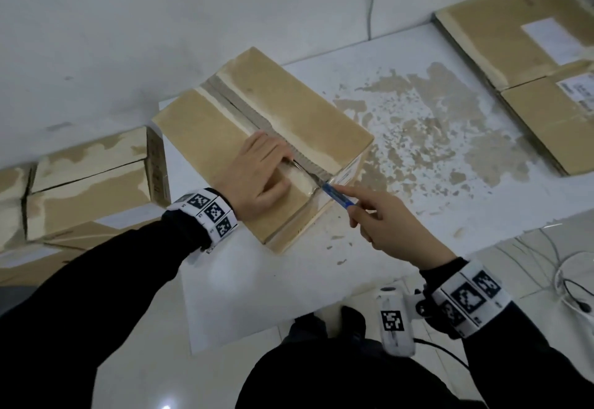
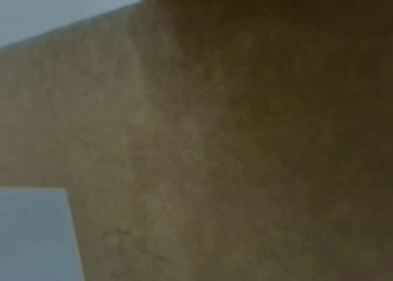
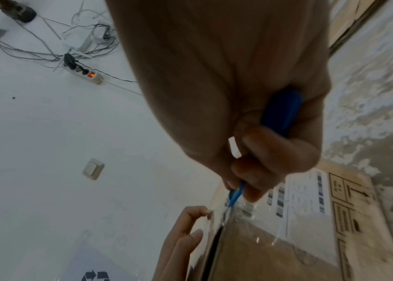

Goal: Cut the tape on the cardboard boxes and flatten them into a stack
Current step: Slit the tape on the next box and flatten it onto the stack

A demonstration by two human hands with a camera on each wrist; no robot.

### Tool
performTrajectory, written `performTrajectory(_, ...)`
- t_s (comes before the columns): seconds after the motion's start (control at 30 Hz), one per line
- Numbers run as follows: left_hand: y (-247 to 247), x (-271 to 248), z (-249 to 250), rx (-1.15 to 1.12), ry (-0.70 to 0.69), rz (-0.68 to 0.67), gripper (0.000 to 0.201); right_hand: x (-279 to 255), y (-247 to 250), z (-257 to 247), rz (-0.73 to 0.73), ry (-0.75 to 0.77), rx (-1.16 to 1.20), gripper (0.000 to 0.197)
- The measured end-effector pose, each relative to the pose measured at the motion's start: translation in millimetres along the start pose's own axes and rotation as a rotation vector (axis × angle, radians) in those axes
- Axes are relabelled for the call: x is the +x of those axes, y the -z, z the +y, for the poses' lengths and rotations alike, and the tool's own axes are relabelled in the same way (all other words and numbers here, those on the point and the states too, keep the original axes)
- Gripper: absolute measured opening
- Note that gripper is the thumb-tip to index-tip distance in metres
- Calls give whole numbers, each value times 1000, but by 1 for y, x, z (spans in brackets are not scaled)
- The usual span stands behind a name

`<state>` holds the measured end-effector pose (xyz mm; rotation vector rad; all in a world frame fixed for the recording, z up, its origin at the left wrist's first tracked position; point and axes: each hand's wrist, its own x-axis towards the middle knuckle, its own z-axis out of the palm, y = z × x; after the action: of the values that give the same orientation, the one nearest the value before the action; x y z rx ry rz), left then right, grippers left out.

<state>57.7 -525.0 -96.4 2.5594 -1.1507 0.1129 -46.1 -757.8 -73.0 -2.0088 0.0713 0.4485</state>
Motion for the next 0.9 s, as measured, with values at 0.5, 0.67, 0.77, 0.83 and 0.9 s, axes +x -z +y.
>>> performTrajectory(0.5, 0, 2, 3, 17, 85, 35, 43, -34, 34, -3, -138, 25, -76, 33)
performTrajectory(0.67, 12, 13, 14, 353, 34, -165, 46, -8, 31, -3, 112, 243, -301, 24)
performTrajectory(0.77, 22, 30, 40, 85, 448, -217, 39, 1, 7, 6, 69, 281, -448, 27)
performTrajectory(0.83, 26, 46, 52, -309, 804, -277, 36, 1, -1, 12, 99, 316, -422, 31)
performTrajectory(0.9, 26, 53, 54, -726, 1046, -173, 38, 0, -5, 14, 115, 355, -420, 32)
